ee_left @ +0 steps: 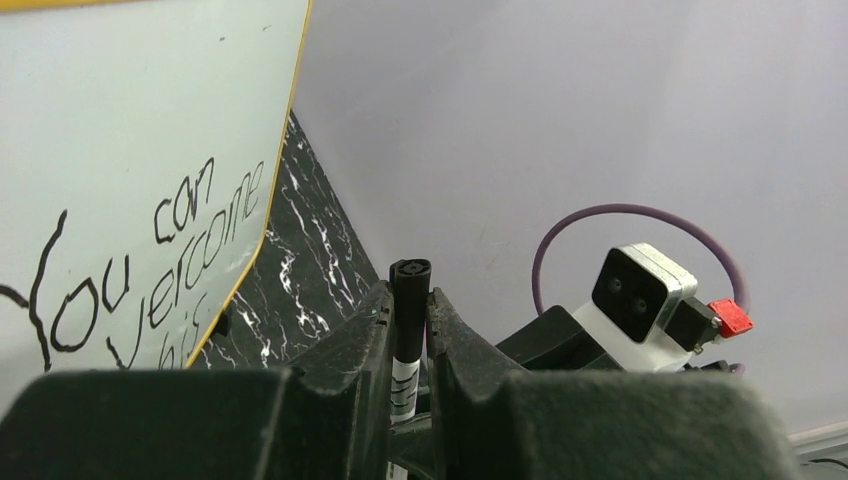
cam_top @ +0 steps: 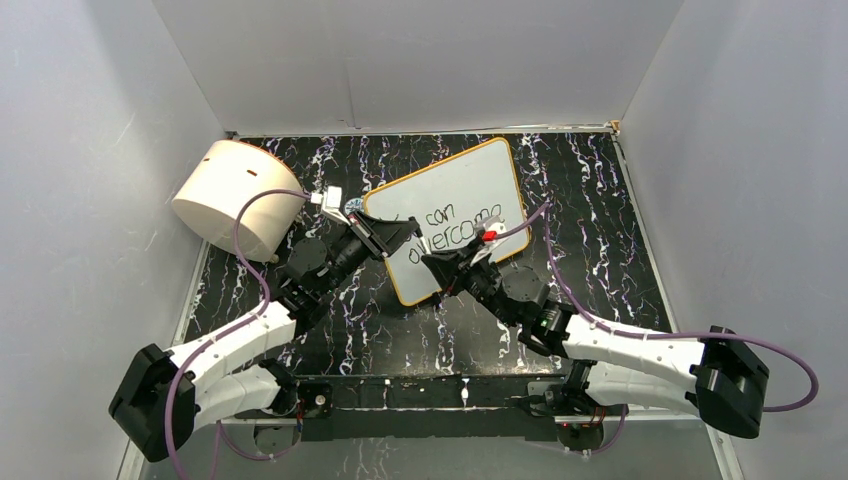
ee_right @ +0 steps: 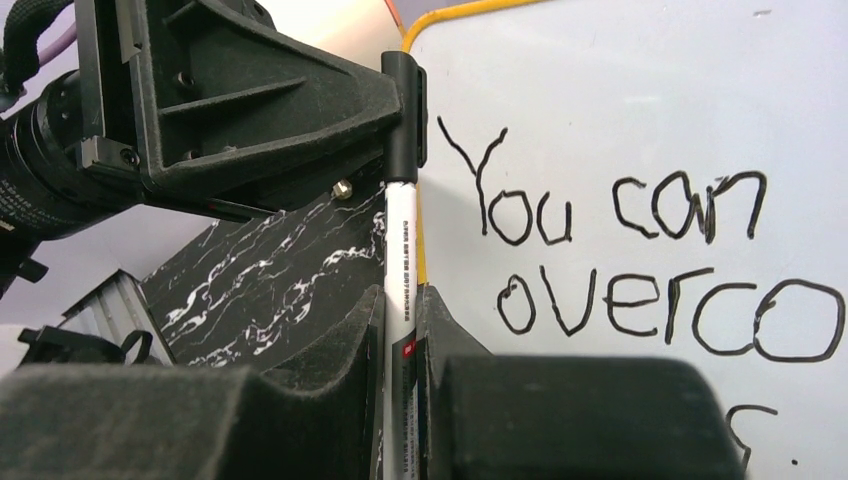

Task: Write a sentence on the whiteboard
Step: Close the pen cap.

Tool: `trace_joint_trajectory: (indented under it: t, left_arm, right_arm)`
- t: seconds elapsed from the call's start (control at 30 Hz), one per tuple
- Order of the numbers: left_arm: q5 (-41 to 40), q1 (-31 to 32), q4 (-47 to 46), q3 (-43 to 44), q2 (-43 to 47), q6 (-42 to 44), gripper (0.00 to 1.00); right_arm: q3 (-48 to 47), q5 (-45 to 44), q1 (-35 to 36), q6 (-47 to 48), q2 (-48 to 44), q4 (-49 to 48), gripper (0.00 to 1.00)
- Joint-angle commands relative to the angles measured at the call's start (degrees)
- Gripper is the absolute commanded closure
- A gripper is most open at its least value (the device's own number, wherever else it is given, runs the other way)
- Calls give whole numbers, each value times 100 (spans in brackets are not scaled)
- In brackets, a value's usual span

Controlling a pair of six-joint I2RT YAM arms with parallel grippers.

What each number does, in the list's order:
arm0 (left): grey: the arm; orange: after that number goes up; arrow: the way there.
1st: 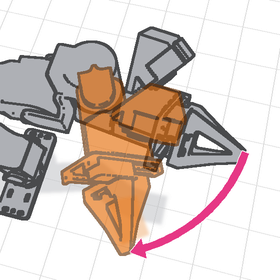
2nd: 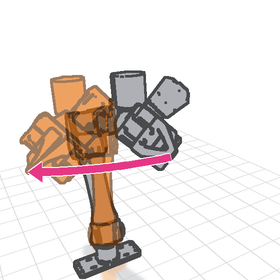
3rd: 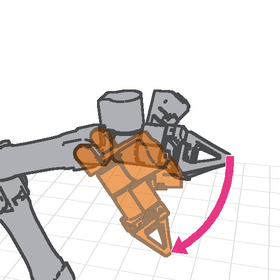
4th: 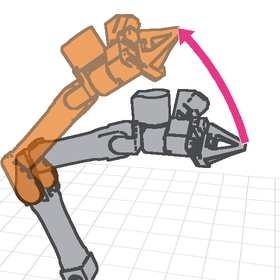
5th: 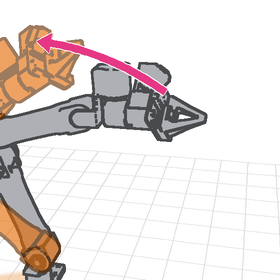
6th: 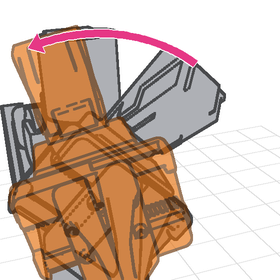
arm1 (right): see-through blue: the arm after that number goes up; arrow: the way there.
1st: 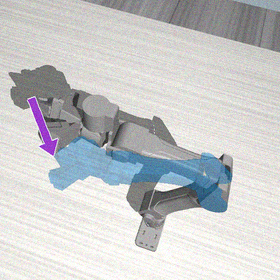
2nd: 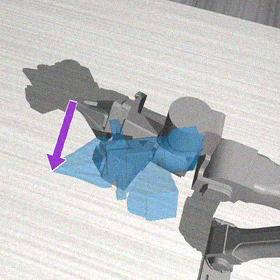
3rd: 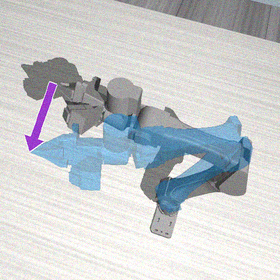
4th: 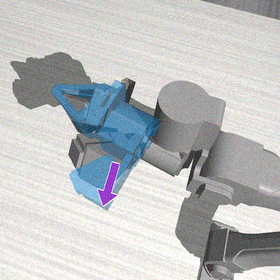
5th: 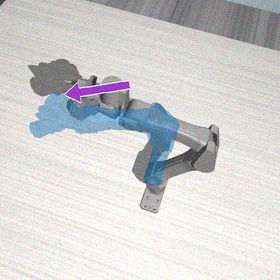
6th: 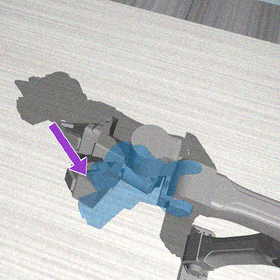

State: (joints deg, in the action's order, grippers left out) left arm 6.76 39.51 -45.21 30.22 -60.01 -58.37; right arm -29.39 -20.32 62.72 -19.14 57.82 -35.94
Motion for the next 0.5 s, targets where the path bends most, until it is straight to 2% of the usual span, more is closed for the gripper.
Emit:
trace_joint_trajectory:
  t: [0.0, 0.47]
  left_arm:
    - [756, 299, -5, -319, 108, 154, 100]
    - [1441, 461, -5, -618, 90, 132, 100]
  right_arm:
    - [-2, -125, -114, -19, -251, -1266, 100]
    - [279, 811, -549, -552, -434, -1663, 100]
